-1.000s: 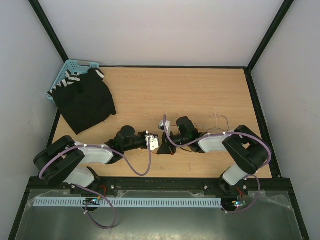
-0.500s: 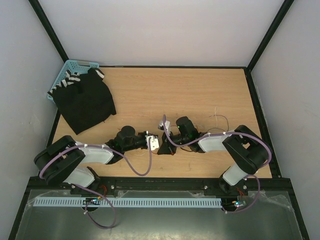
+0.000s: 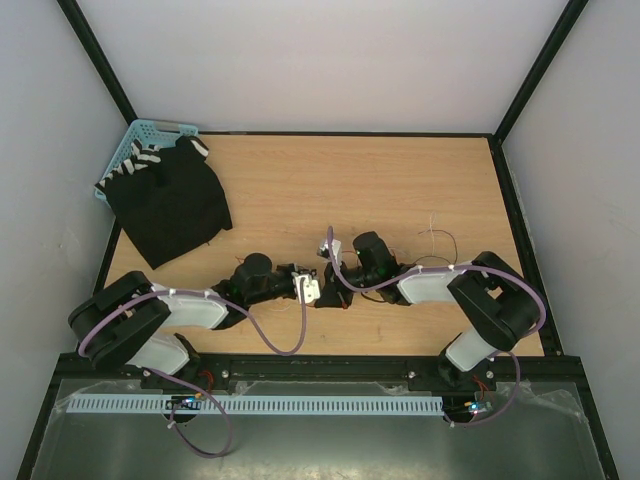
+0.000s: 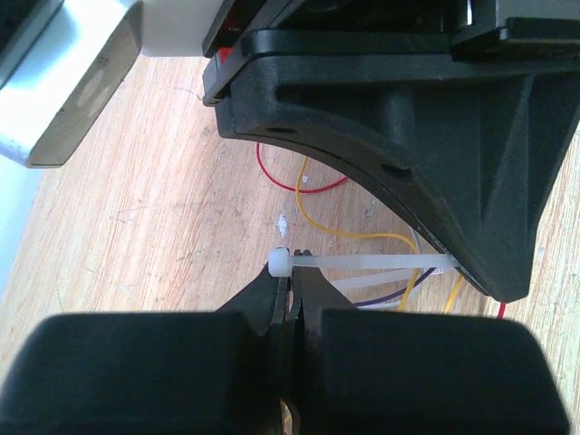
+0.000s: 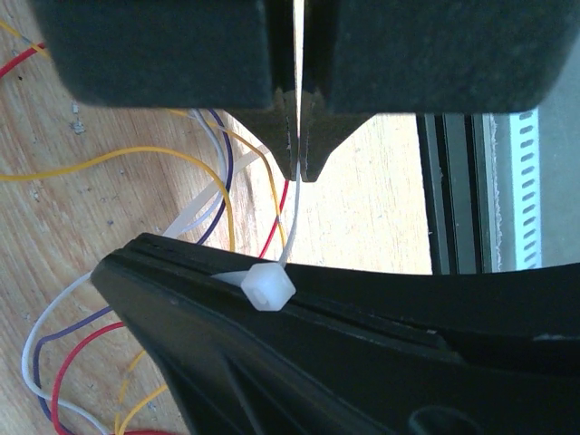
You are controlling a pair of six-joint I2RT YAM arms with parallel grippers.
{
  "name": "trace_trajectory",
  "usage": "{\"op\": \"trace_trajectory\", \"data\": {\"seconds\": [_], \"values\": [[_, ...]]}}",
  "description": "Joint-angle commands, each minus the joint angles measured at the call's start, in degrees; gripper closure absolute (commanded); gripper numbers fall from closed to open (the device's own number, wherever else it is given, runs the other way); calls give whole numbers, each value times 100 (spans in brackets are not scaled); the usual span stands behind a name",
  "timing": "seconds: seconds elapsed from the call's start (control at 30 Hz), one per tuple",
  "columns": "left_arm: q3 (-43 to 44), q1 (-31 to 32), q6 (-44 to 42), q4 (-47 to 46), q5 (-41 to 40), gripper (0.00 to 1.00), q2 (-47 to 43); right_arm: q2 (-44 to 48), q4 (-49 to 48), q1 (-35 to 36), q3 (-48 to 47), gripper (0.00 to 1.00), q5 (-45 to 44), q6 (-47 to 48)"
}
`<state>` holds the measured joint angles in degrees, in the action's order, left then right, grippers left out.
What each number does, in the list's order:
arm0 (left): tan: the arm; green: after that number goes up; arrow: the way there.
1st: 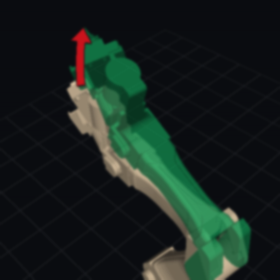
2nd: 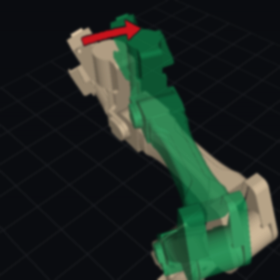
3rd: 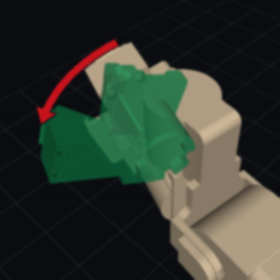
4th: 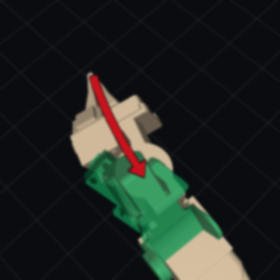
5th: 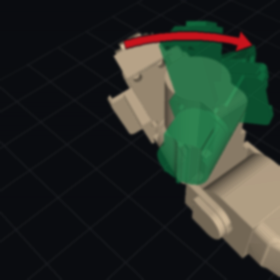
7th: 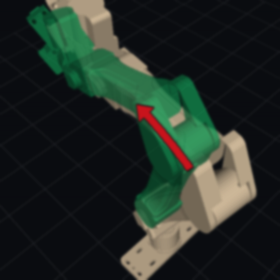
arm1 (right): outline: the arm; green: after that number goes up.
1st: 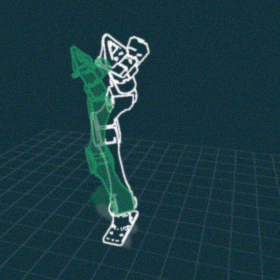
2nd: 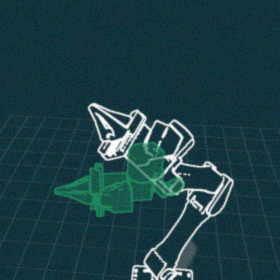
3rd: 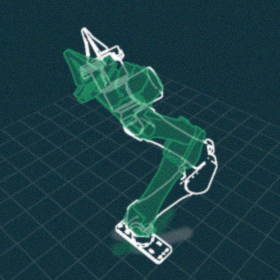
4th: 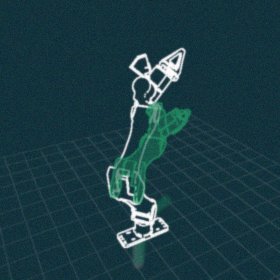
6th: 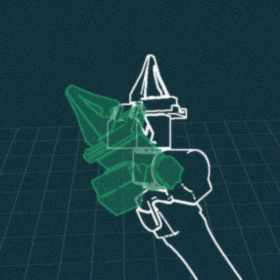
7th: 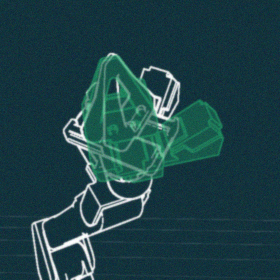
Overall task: Zip-tie the wires
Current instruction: Tie the cable at the center of the board.
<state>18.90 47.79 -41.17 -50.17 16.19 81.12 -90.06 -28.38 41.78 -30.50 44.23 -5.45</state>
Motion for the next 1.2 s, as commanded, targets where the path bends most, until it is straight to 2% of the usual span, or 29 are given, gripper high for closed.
{"op": "trace_trajectory", "data": {"seconds": [0.0, 0.63, 0.8, 1.17], "values": [[-55, 78, -187, -142, -170, 100, 64, 41, 45, -50, -155, 100, 169, -144], [-120, 232, -303, -234, -354, 100, 126, -93, 299, -126, -418, 100, 213, -452], [-108, 324, -331, -230, -453, 100, 188, -174, 753, -125, -639, 100, 253, -461], [-190, 484, -426, -230, -672, 100, 273, -225, 1121, -241, -949, 100, 211, -492]]}}
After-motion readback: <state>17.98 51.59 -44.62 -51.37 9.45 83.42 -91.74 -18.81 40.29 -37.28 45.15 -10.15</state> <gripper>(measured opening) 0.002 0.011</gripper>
